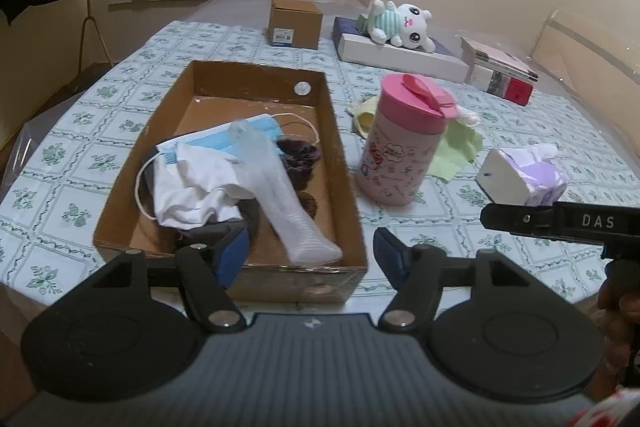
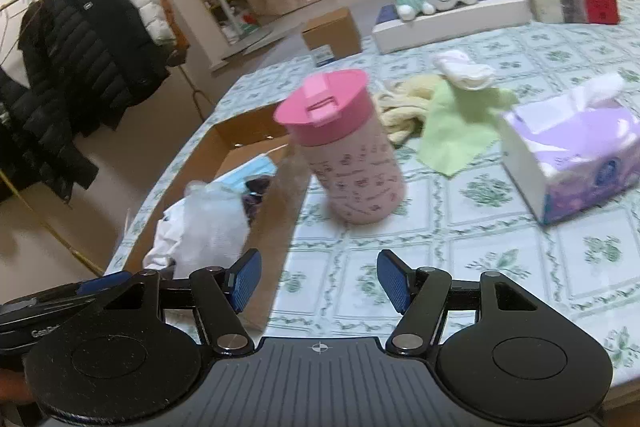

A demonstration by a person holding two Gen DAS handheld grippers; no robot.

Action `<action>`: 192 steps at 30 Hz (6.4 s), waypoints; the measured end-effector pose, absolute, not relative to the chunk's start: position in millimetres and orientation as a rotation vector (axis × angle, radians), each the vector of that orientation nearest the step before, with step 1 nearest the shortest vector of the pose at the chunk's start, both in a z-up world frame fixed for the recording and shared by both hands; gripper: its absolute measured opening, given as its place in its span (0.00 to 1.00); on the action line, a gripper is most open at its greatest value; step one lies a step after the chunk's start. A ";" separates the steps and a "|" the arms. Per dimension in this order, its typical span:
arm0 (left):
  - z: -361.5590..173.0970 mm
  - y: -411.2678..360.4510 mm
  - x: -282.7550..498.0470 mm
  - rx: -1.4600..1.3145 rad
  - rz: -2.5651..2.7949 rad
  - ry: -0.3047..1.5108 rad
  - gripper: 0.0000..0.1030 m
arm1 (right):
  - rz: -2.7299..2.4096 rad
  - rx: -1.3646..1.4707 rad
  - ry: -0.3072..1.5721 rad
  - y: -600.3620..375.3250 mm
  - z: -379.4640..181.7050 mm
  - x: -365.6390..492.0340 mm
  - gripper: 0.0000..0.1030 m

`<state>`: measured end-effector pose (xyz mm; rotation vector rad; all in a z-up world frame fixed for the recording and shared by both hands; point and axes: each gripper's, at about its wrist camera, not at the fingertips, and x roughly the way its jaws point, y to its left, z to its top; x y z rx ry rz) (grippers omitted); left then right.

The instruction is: Organize soft objects

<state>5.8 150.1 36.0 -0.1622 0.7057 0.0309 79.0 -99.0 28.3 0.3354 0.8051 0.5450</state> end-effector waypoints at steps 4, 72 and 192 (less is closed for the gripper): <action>34.9 141.9 9.5 -0.162 0.009 0.707 0.68 | 0.507 0.338 0.802 -113.5 25.9 78.9 0.62; 79.2 122.0 329.1 0.184 -0.439 0.839 0.70 | 0.589 -0.185 0.975 -102.1 5.1 379.0 0.61; 56.9 53.3 414.0 0.381 -0.505 1.053 0.01 | 0.472 0.010 0.862 -203.9 59.5 343.2 0.08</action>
